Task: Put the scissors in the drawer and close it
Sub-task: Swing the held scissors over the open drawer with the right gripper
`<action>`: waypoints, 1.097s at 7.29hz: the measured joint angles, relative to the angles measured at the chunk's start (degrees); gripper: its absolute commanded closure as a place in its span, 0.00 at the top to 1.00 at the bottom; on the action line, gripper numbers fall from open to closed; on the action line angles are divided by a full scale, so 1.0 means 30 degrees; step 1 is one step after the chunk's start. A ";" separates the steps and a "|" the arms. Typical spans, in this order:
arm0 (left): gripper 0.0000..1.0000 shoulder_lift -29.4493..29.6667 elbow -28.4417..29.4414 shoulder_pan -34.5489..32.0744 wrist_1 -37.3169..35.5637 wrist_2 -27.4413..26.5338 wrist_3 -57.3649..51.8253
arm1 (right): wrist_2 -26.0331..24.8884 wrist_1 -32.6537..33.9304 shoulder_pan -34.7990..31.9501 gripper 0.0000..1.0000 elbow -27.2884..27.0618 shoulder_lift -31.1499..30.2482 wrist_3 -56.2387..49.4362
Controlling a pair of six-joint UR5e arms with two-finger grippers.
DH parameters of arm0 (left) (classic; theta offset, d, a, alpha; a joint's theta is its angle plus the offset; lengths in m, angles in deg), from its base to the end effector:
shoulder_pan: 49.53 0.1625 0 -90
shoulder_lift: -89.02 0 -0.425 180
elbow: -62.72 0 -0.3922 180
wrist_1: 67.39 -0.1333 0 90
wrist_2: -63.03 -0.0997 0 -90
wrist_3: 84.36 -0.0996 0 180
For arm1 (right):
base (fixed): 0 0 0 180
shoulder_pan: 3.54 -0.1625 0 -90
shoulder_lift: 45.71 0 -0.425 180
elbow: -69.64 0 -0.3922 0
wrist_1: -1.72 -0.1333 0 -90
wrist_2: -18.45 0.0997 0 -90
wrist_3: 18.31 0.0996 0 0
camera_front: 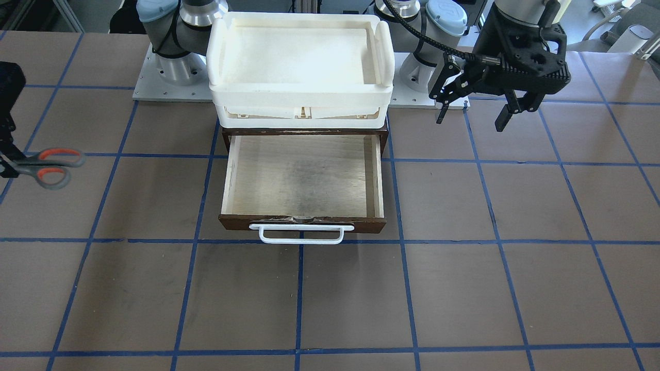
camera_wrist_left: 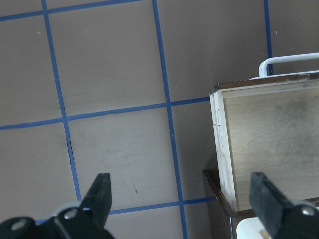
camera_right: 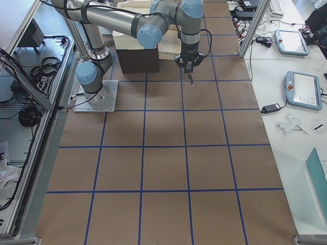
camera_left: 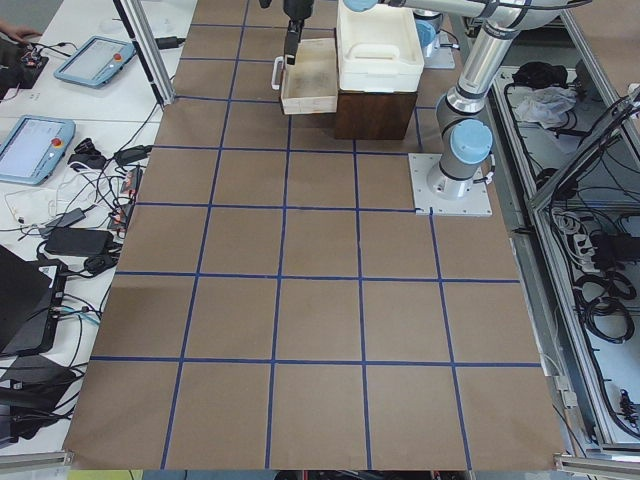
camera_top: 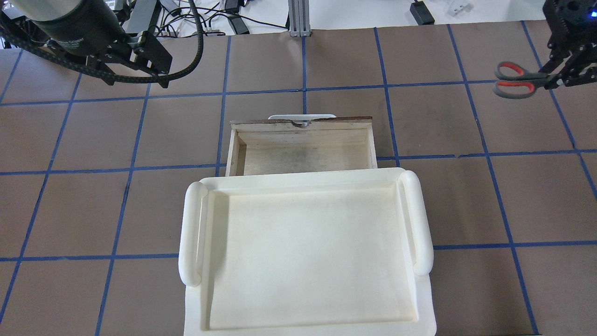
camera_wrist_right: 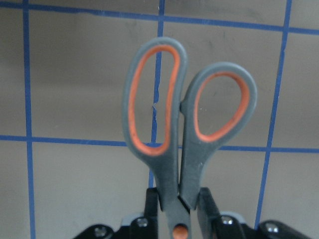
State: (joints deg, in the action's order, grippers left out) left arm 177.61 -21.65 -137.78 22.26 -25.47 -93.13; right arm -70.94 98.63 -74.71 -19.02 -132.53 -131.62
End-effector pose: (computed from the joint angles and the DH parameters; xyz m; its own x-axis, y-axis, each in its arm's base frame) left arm -0.1209 -0.4944 0.5495 -0.9922 0.1243 0.0060 0.1224 0.9838 -0.1311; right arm -0.0419 -0.5390 0.4839 0.0794 -0.9932 0.0854 -0.9967 -0.0775 0.0252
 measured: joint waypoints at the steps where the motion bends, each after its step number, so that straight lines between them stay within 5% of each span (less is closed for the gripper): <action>1: 1.00 0.0000 0.0000 0.0006 0.0001 -0.0001 0.0004 | -0.0004 -0.0065 -0.1619 0.03 0.0035 -0.0015 0.1803; 5: 1.00 0.0000 -0.0001 0.0002 0.0008 -0.0001 -0.0008 | -0.0115 0.0355 -0.7374 0.03 -0.0104 0.0690 0.8742; 8: 1.00 0.0001 -0.0025 -0.0001 0.0001 0.0000 -0.0003 | -0.0889 0.2842 -1.1192 0.03 -0.0038 0.2600 1.2898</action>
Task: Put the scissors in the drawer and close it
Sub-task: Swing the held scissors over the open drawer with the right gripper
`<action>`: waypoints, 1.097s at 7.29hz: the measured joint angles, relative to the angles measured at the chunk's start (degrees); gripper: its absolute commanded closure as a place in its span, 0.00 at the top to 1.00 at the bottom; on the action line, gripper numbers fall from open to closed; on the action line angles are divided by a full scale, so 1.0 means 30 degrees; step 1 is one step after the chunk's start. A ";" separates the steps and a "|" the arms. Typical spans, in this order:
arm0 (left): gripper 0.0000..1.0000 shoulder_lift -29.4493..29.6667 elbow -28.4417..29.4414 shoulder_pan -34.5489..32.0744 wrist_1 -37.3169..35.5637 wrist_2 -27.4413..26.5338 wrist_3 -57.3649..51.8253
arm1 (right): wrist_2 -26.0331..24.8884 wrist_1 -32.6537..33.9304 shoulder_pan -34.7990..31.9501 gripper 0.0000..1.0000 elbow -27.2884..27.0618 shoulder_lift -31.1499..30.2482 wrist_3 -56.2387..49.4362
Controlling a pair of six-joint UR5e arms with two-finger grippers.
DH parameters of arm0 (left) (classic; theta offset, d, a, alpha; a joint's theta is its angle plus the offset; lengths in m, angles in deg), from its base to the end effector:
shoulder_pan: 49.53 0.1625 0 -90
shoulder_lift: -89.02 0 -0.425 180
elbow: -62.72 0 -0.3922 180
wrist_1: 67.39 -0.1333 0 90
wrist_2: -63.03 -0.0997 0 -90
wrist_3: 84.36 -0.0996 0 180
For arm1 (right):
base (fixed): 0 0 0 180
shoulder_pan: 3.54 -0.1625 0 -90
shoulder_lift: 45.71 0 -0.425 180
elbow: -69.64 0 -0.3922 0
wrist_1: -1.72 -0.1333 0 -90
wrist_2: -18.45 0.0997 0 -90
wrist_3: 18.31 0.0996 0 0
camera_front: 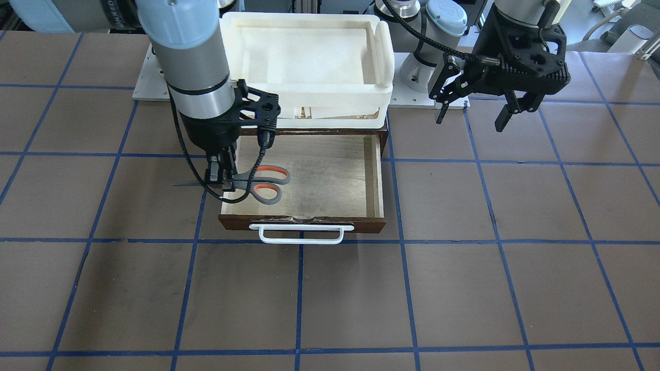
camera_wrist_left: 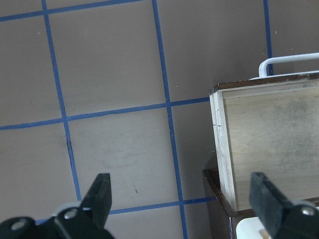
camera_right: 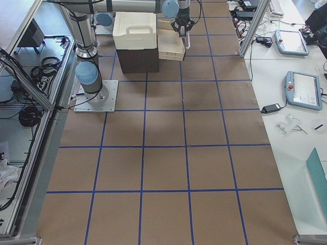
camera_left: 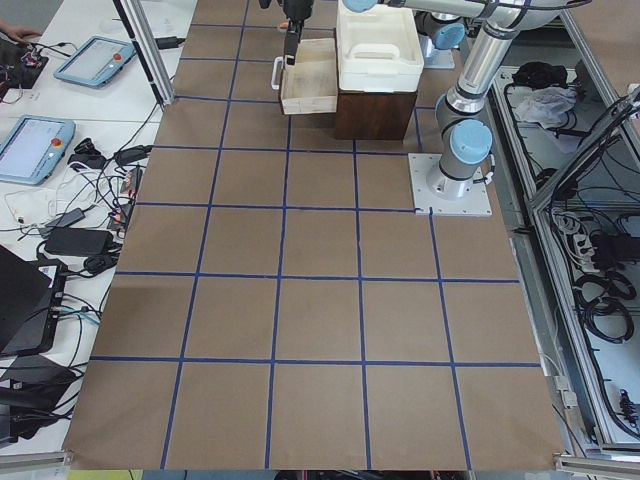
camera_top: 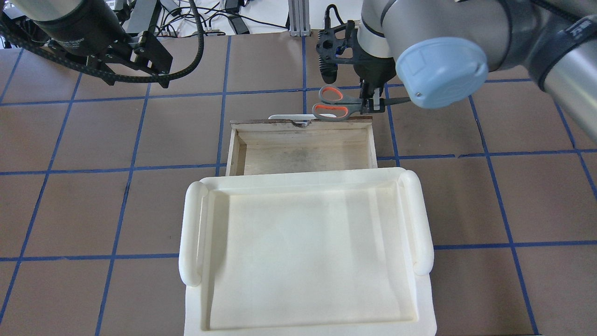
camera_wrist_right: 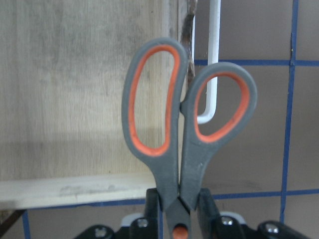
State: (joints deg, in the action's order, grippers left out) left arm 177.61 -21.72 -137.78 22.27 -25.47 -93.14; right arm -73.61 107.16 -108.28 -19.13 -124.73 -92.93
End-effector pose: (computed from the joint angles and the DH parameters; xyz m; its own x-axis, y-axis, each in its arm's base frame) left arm -0.1209 -0.4943 0.5489 -0.9922 0.1244 0.0062 0.1226 0.9839 -0.1297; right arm 0.2721 -0.5246 0.4241 -0.0125 -0.9944 0.1051 -0.9999 0.0134 0.0082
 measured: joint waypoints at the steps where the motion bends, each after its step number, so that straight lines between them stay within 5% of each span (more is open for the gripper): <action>1: 1.00 -0.0001 -0.0004 0.0000 -0.0001 0.0000 0.0005 | -0.0272 0.0623 -0.0995 0.03 0.0044 0.0592 0.1305; 5: 1.00 -0.0001 -0.0004 0.0001 -0.0001 -0.0001 0.0023 | -0.0717 0.2801 -0.3281 0.00 0.0082 0.2568 0.3218; 8: 1.00 -0.0050 -0.0082 -0.0008 0.0019 -0.0001 0.0005 | -0.0627 0.1963 -0.3719 0.00 -0.0019 0.2653 0.3198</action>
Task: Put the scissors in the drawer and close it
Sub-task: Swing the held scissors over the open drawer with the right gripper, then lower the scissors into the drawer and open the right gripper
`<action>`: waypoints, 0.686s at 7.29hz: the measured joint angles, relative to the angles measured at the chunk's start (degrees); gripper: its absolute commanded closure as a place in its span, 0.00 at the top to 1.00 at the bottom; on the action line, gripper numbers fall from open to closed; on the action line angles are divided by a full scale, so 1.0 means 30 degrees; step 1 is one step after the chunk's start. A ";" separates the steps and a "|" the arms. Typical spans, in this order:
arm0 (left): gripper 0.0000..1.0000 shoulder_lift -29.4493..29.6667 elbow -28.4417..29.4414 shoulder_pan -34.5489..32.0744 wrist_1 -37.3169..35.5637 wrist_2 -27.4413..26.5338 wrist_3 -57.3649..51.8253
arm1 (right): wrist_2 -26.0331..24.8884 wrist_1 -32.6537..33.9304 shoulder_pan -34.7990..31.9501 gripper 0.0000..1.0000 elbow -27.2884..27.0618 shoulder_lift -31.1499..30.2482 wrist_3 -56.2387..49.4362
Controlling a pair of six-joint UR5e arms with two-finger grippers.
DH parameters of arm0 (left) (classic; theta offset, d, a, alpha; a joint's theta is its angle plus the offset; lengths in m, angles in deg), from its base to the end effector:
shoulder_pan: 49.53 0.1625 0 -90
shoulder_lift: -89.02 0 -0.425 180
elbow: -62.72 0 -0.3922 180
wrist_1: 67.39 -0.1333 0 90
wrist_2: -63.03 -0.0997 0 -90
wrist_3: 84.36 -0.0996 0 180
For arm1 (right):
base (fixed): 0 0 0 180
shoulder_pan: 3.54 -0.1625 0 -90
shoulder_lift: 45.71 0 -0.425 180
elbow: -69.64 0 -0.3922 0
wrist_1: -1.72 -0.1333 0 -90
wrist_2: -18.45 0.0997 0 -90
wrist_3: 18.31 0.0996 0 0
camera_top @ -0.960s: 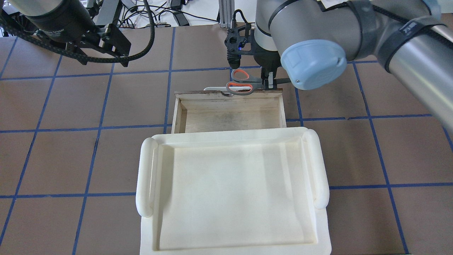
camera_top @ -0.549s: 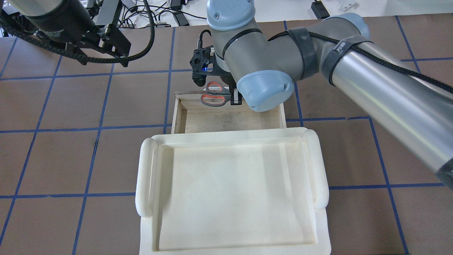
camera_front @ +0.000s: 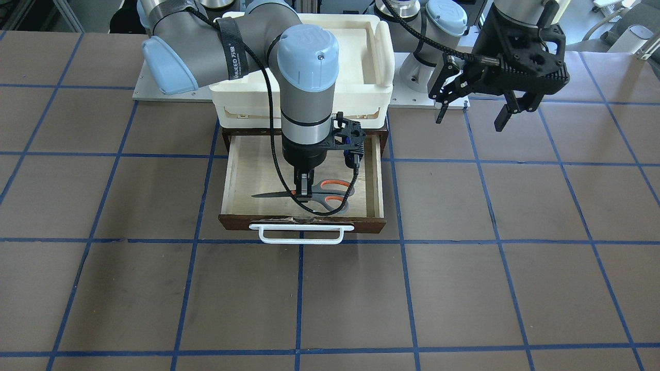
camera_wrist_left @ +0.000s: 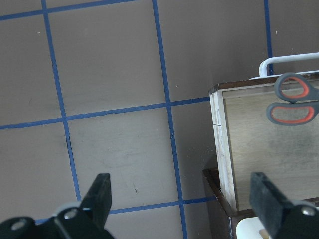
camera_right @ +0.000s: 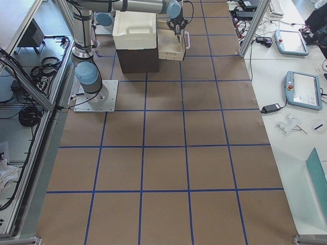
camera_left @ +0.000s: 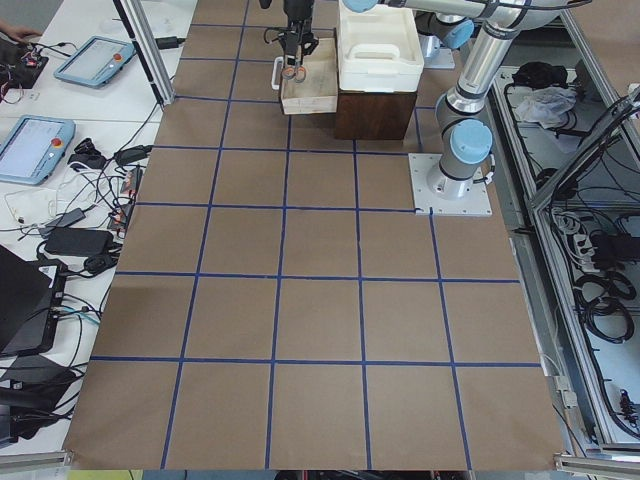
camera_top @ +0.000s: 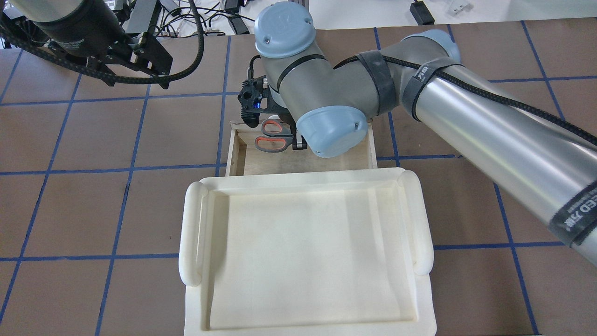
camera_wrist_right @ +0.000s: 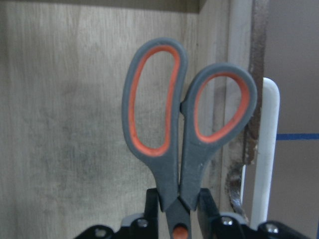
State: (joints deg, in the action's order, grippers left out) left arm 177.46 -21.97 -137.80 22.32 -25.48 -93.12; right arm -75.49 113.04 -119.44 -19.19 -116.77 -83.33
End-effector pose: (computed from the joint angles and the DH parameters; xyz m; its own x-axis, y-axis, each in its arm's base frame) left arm -0.1211 -0.4930 0.5479 -0.9922 0.1244 0.0065 0.1226 0.9843 -0.1271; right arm 0.3833 -0.4999 0.3518 0.0154 -0.9963 0.0851 -0.9993 -0.0124 0.0360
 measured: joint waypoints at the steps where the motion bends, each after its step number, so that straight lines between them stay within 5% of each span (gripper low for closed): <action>1: 1.00 -0.0046 -0.0082 0.0001 -0.0010 0.0000 0.0009 | 0.0007 -0.0356 -0.0234 0.00 -0.0023 -0.0008 0.0013; 5: 1.00 -0.0181 -0.0243 0.0009 -0.0019 0.0018 0.0007 | -0.0001 -0.0837 -0.0475 0.00 -0.0100 -0.0050 0.0013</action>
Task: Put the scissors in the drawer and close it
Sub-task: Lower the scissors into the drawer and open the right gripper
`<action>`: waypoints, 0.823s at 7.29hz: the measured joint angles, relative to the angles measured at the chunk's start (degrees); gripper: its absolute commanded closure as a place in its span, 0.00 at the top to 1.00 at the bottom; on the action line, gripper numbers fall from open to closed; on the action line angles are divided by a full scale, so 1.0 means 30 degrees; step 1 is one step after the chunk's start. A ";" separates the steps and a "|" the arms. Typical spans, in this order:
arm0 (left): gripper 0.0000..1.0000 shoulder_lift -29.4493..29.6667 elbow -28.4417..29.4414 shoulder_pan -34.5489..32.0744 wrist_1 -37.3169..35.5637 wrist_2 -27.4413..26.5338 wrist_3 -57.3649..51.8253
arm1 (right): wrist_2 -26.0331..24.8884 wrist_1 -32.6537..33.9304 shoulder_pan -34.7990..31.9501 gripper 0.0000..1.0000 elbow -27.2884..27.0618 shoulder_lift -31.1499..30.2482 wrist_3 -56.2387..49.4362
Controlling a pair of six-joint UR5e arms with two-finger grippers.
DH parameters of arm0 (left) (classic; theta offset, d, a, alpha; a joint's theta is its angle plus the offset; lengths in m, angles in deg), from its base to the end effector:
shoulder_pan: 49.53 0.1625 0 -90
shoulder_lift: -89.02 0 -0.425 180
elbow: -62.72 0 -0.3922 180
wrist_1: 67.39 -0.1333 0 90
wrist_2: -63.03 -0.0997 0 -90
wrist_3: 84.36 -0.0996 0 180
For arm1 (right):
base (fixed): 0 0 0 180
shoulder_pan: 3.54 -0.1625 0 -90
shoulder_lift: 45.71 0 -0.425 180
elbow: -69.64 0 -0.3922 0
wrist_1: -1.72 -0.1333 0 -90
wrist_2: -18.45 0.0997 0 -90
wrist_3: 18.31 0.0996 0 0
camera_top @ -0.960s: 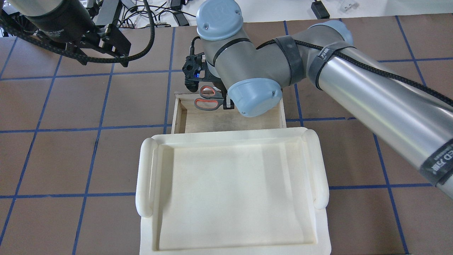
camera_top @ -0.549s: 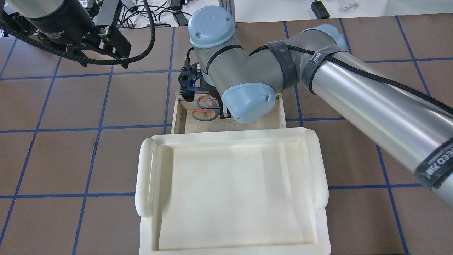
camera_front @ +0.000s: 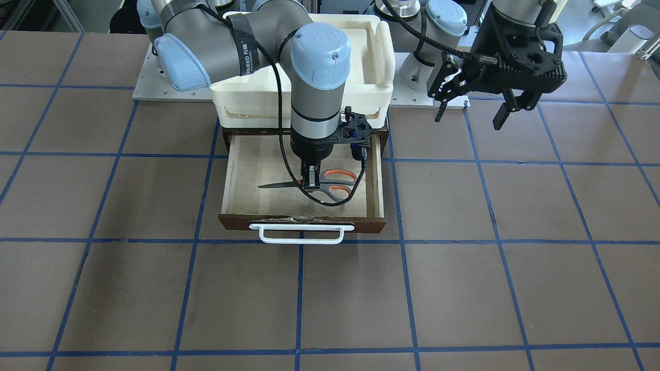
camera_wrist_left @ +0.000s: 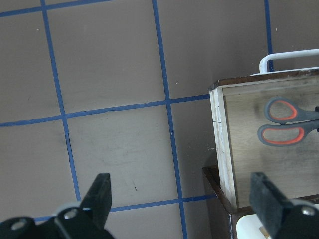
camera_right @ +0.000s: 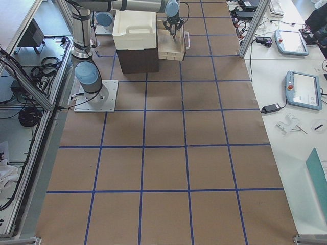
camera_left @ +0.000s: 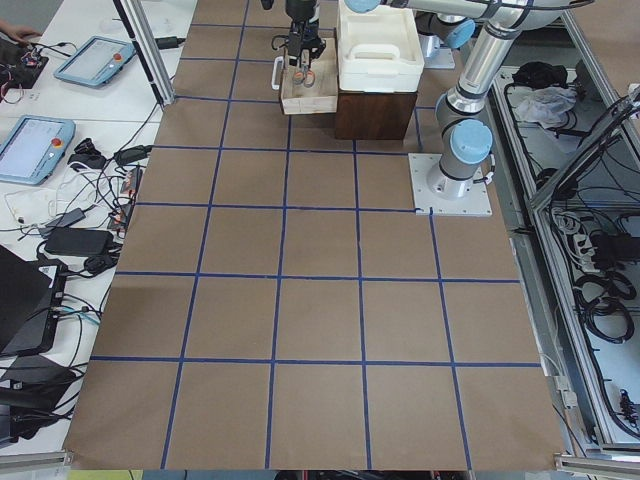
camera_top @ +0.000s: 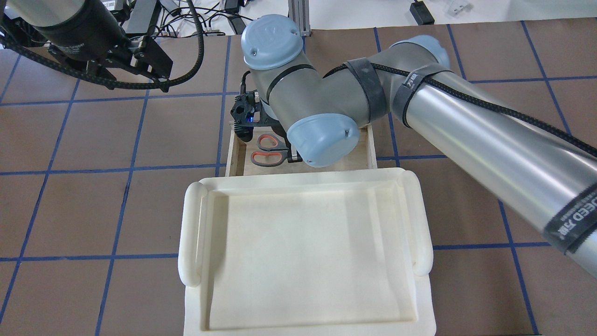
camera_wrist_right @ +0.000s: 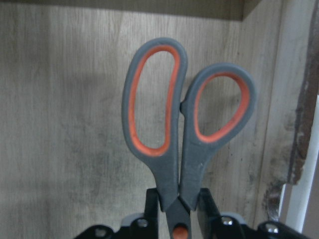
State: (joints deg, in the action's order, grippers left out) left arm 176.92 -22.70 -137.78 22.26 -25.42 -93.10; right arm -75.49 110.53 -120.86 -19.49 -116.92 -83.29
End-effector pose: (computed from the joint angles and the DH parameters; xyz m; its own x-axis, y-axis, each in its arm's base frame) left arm -0.1211 -0.4890 0.5462 -0.9923 0.1238 0.0079 0.1219 0.9846 -0.1250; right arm 0.3929 -0.4851 0.3464 0.0408 -0.9982 0.0431 -0.9977 -0.0383 0.0557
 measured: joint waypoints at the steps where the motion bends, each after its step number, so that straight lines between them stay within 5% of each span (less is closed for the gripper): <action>1: 1.00 -0.0018 -0.0026 0.0008 0.0000 0.0006 0.0005 | 0.0002 -0.0359 -0.0047 0.00 -0.0014 -0.0030 0.0004; 3: 1.00 -0.0050 -0.0065 0.0025 0.0000 0.0003 -0.0008 | 0.0030 -0.0875 -0.0095 0.00 -0.0026 -0.0116 0.0039; 4: 1.00 -0.0058 -0.0077 0.0029 0.0000 -0.0017 -0.0014 | 0.0036 -0.0937 -0.0108 0.26 -0.0025 -0.0121 0.0096; 6: 1.00 -0.0062 -0.0107 0.0022 0.0000 -0.0024 -0.0017 | 0.0020 -0.0978 -0.0118 0.96 -0.0056 -0.0088 0.0298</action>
State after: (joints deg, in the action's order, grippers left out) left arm 176.74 -23.02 -137.71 22.26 -25.50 -93.15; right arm -75.43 107.60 -121.22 -19.66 -117.18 -82.40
